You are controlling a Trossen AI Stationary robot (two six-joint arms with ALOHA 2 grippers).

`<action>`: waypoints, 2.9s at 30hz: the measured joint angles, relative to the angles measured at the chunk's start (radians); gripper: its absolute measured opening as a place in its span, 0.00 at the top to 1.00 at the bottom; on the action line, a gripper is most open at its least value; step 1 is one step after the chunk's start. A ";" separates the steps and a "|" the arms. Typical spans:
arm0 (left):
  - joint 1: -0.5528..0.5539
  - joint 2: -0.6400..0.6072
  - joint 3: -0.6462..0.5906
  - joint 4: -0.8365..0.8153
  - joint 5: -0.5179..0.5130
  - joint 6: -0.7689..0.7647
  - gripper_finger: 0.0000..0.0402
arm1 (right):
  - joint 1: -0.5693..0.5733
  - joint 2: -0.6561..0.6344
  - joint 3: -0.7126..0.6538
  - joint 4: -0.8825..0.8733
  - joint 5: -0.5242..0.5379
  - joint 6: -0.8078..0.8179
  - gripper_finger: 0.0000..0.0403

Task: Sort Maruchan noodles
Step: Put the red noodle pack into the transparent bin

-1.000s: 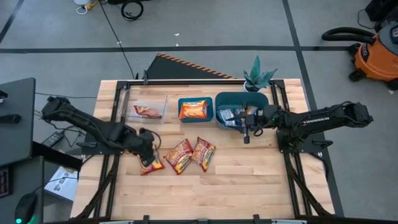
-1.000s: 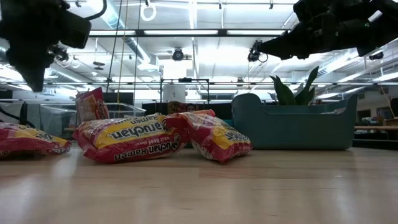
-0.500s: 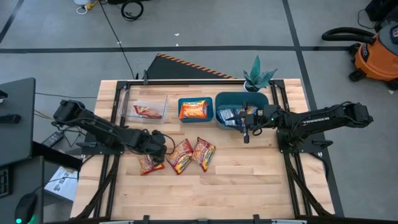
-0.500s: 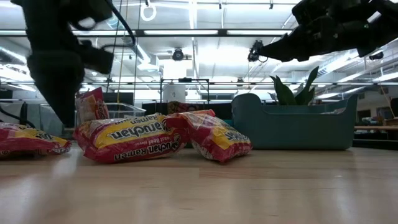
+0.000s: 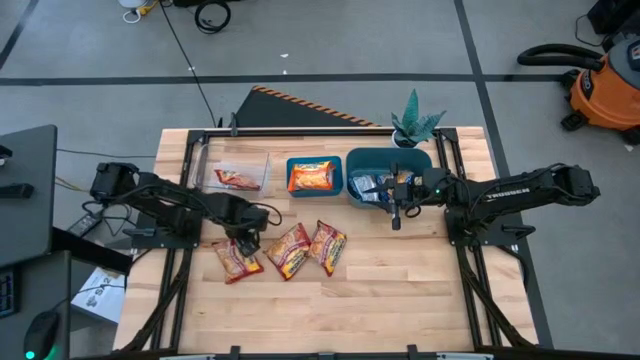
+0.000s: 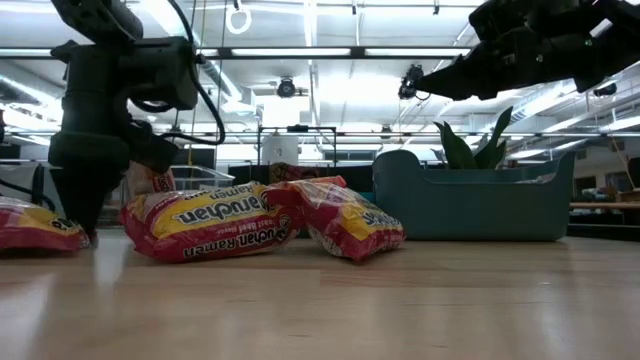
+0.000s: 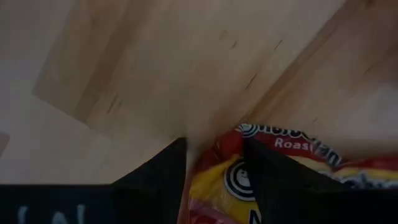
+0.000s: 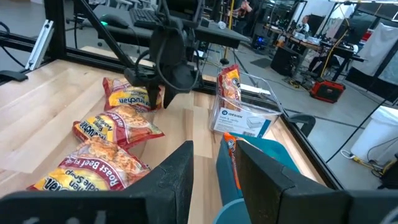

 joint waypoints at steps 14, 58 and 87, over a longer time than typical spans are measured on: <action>0.006 0.001 0.032 -0.009 0.025 0.062 0.97 | 0.000 0.000 0.000 -0.028 0.000 0.035 0.69; 0.260 -0.156 0.801 -0.775 -0.494 0.451 0.98 | 0.007 0.000 0.000 -0.030 -0.008 0.004 0.69; 0.762 -0.150 0.557 -0.600 -0.269 0.495 0.92 | 0.007 0.000 0.000 -0.029 -0.030 0.012 0.69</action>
